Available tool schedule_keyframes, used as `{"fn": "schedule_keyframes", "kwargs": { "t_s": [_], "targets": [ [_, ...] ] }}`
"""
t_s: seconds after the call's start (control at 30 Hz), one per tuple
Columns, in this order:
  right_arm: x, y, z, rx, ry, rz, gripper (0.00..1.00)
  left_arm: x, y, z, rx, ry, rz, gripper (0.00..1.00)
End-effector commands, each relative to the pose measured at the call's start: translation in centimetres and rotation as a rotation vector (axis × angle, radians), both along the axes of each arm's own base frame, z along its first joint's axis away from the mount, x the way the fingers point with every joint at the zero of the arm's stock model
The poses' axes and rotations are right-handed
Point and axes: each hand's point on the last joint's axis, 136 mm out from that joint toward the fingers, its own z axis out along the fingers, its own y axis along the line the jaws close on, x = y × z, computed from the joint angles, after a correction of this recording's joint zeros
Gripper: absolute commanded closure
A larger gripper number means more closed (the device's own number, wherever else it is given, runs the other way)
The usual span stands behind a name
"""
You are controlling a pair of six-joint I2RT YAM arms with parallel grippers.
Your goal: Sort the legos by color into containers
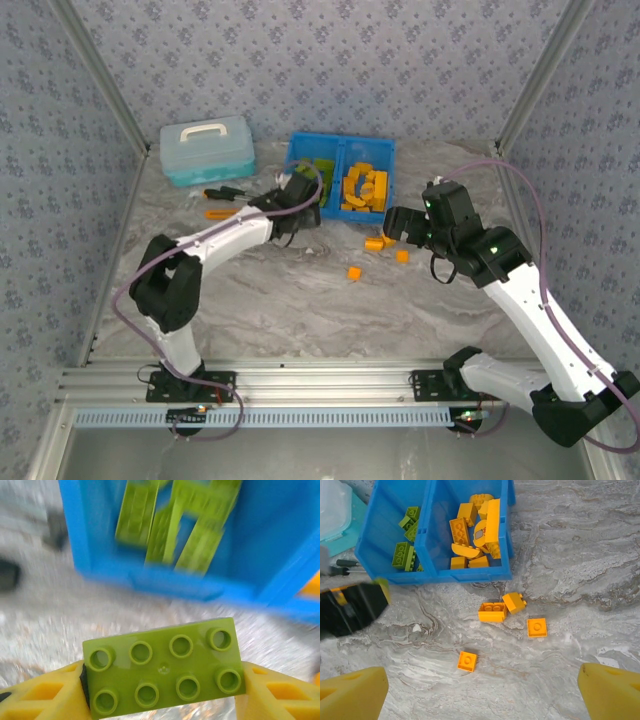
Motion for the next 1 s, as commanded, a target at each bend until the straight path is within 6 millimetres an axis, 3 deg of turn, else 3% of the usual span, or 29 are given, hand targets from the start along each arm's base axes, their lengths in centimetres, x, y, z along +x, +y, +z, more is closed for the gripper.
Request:
{"fn": "schedule_keyframes", "kwargs": {
  "t_s": [0.0,0.13,0.27,0.43,0.6,0.7,0.8,0.97],
  "targets": [
    [0.1,0.0,0.7,0.017,-0.023,-0.02,0.0,4.2,1.3,5.3,0.038,-0.125,0.028,0.4],
    [-0.5,-0.2,0.4,0.009,-0.005,-0.017,0.0,9.5,0.9,6.1,0.043,-0.133,0.038,0.4],
    [-1.1,-0.6,0.4,0.009,-0.004,-0.02,0.0,13.4,-1.0,5.8,0.059,-0.132,0.0,0.4],
    [-1.5,-0.9,0.4,0.005,-0.007,-0.026,0.0,15.9,-2.1,4.7,0.068,-0.11,0.006,0.37],
    [-1.4,-0.7,0.6,0.011,-0.008,-0.02,0.0,17.0,-2.0,3.7,0.018,-0.095,0.021,0.25],
    [-1.5,-0.8,0.3,0.002,0.0,-0.021,0.0,16.7,-2.0,5.3,0.003,-0.113,0.016,0.2],
    [-1.4,-0.8,-0.5,-0.009,0.014,-0.024,0.0,15.9,-1.9,8.4,-0.033,-0.145,0.005,0.16],
    [-1.1,0.1,-2.1,-0.01,0.053,-0.002,0.0,12.7,-1.4,15.9,-0.106,-0.21,-0.021,0.12]
  ]
}}
